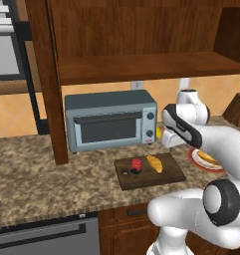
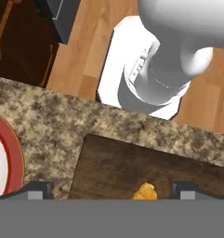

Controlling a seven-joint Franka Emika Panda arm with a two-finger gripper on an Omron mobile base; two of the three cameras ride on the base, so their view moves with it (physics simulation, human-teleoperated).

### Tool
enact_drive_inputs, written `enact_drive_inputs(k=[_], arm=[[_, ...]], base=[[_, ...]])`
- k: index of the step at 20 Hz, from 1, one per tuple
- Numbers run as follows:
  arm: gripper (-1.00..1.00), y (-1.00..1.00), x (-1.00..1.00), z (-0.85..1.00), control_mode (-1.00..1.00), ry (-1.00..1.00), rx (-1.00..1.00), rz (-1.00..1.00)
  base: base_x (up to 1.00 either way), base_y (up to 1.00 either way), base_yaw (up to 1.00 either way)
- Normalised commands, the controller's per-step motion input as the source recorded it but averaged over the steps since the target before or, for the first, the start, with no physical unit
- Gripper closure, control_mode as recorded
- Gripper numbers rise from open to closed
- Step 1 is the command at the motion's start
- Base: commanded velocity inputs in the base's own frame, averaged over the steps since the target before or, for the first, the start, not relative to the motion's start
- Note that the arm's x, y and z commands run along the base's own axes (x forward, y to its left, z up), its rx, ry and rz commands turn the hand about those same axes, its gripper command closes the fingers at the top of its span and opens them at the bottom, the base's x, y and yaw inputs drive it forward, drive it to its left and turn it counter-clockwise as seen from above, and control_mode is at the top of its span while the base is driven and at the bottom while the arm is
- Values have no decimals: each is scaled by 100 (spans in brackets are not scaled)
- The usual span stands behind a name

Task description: From the different types of pastries on the counter, select a croissant and place it on the cutting board. Then retrieve a jar of jam from the cabinet and place it alongside the croissant on the cutting board.

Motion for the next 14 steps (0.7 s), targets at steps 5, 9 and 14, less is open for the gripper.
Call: enact_drive_inputs(k=[5, 9, 14], arm=[[-100, -79, -97, 40, -100, -4, 0, 0], [-100, -69, -92, 29, -100, -11, 0, 4], [-100, -37, -81, 2, -100, -9, 0, 9]], base=[[0, 0, 0], [0, 0, 0], [0, 0, 0]])
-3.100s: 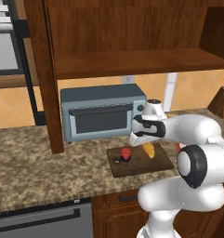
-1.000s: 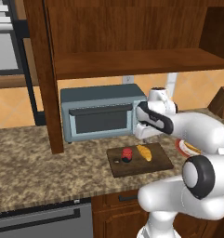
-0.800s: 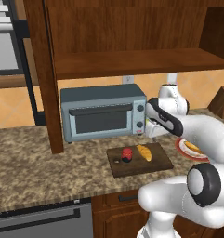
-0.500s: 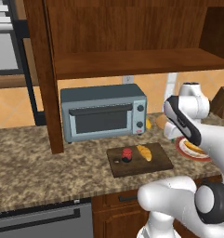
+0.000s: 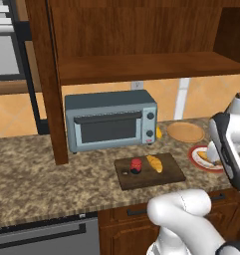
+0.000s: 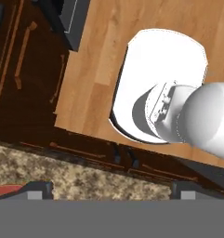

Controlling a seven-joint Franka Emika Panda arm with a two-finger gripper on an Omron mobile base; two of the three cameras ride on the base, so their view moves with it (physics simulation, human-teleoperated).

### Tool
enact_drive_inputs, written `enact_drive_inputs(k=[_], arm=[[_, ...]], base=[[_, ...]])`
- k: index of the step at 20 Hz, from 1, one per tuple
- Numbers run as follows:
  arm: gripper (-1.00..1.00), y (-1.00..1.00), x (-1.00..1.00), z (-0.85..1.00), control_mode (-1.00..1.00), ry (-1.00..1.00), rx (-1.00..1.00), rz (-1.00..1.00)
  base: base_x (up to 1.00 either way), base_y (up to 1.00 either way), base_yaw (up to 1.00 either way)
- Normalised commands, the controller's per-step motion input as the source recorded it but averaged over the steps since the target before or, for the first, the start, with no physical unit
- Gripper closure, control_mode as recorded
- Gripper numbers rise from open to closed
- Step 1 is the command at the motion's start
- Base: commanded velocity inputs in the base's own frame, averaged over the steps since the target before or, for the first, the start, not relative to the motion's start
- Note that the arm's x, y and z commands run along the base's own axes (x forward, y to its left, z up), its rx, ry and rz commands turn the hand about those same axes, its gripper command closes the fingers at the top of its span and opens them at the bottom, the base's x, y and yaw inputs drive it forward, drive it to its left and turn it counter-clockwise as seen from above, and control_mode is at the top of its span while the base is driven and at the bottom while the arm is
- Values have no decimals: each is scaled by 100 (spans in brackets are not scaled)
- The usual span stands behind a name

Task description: From the different types of pastries on the counter, select a croissant and place it on the cutting board. Then retrieve a jar of jam from the cabinet and place it alongside the croissant on the cutting board.

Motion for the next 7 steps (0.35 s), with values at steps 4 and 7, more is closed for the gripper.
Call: enact_drive_inputs(k=[4, 7], arm=[[-100, -34, -99, 11, -100, -13, 0, 11], [-100, -36, -100, 8, -100, -15, 0, 11]], base=[[0, 0, 0], [0, 0, 0]])
